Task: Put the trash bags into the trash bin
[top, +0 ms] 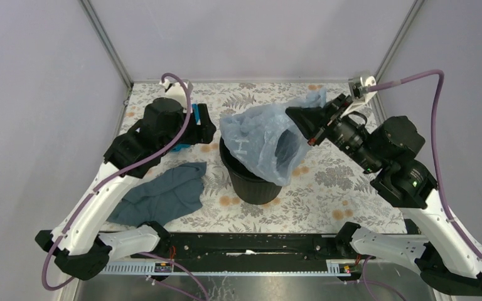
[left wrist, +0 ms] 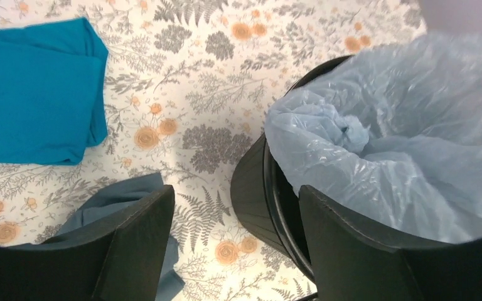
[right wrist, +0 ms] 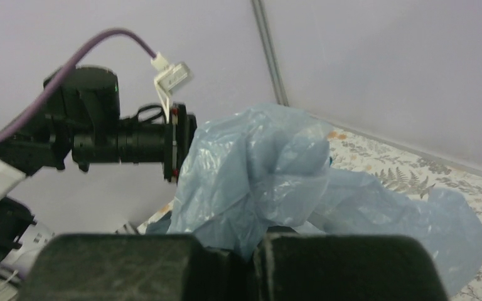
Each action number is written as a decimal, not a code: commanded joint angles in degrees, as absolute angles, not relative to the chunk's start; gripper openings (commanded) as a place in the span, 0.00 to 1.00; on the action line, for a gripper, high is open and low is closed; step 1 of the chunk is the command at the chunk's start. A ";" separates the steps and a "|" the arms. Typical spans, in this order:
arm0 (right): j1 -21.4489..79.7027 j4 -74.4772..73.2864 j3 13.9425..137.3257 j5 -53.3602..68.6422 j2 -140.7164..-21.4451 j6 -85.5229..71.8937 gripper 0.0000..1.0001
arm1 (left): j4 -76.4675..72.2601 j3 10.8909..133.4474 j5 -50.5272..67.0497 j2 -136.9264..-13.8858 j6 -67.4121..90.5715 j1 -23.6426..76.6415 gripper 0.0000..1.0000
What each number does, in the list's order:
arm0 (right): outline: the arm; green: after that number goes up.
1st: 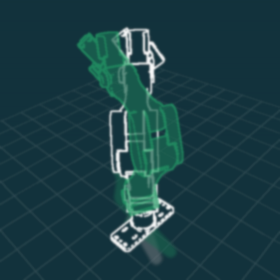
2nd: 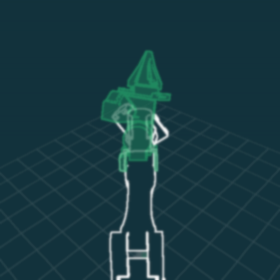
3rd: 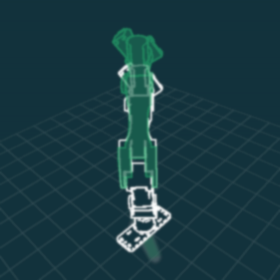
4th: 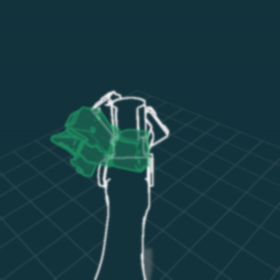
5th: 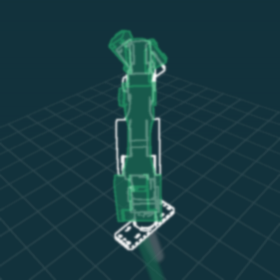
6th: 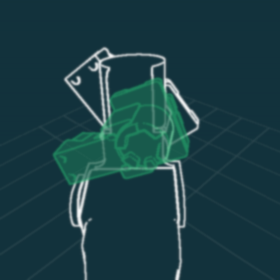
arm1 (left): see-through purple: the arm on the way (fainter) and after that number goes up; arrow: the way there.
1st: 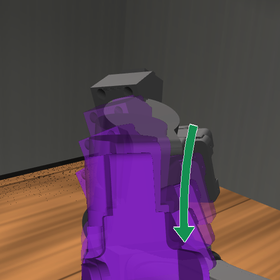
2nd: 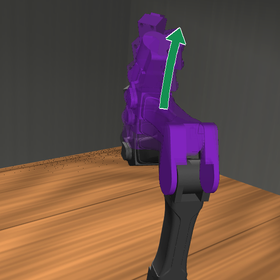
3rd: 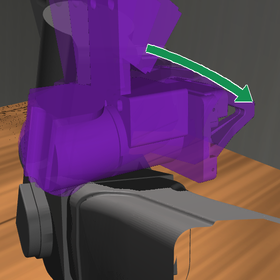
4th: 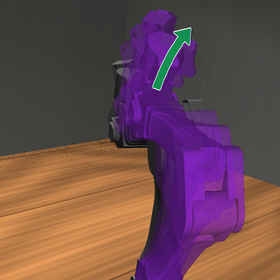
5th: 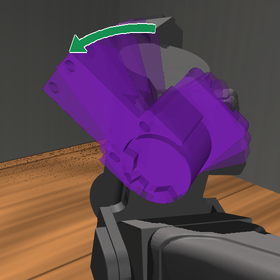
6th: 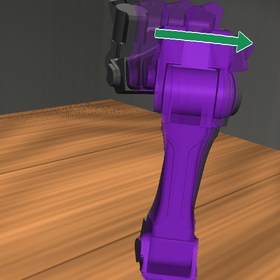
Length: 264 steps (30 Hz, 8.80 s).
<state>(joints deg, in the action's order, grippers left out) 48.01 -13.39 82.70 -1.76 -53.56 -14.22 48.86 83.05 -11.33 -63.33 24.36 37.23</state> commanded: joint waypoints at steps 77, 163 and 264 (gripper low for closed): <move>48.33 -5.11 66.70 -1.21 -53.39 -20.75 0.00 | 24.74 81.60 13.86 -67.16 23.12 36.42 0.95; 48.27 -7.25 48.58 -2.66 -39.64 -36.17 0.00 | 18.61 54.48 2.32 -47.49 44.85 37.92 0.48; 48.34 -12.80 25.52 -8.71 -14.09 -62.66 0.51 | 30.76 41.92 6.92 -30.88 39.46 37.71 0.00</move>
